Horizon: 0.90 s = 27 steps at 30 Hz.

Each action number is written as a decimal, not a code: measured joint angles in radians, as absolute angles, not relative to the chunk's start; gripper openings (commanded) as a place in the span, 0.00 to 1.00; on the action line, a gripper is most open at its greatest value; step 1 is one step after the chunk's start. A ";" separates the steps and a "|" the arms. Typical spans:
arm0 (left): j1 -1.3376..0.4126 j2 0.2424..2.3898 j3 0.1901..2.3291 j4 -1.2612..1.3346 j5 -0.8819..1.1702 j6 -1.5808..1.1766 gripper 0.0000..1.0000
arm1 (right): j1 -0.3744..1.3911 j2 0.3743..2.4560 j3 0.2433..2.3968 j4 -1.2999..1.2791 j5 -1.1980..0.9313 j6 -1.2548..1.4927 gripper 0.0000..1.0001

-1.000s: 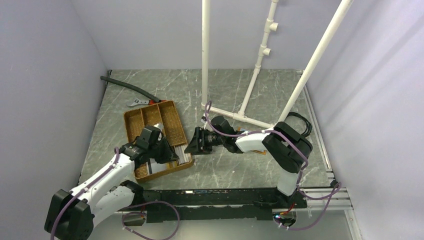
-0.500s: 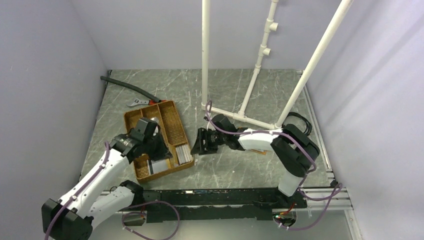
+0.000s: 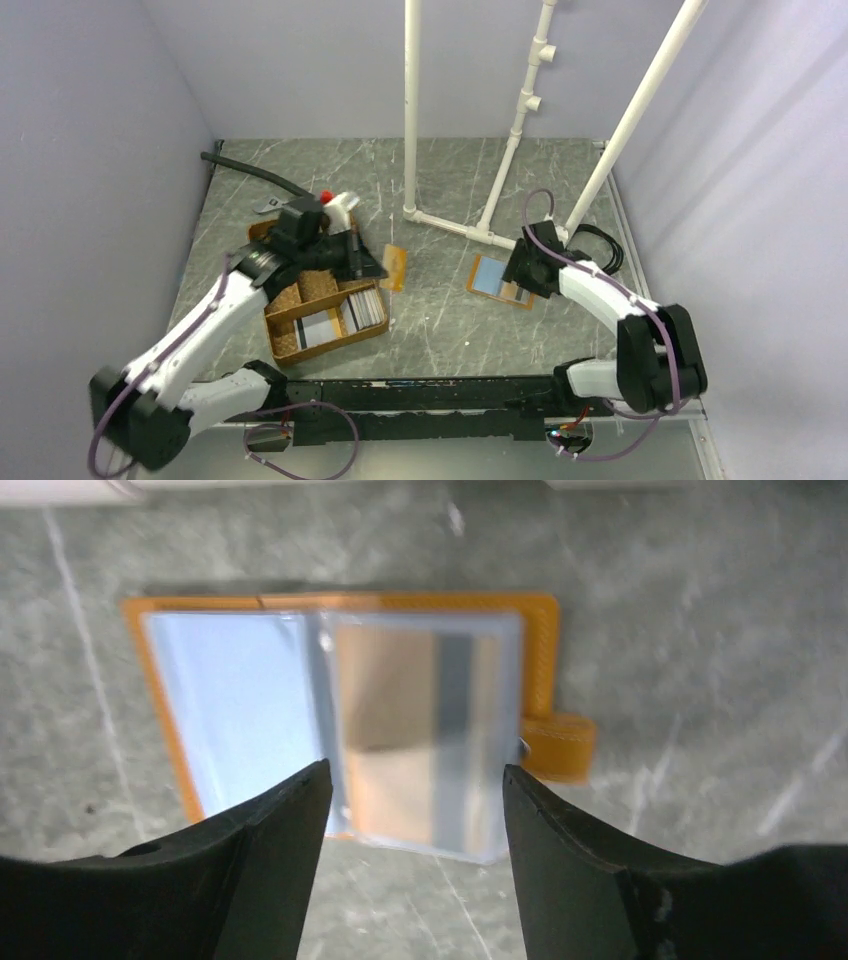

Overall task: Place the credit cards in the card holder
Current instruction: Insert the credit card into the card holder.

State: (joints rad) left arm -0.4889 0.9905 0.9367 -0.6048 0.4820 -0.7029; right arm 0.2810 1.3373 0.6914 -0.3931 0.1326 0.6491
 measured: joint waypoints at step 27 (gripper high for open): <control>-0.763 2.159 1.475 -0.113 0.705 -0.630 0.00 | 0.105 1.219 0.504 -0.238 -0.017 0.616 0.35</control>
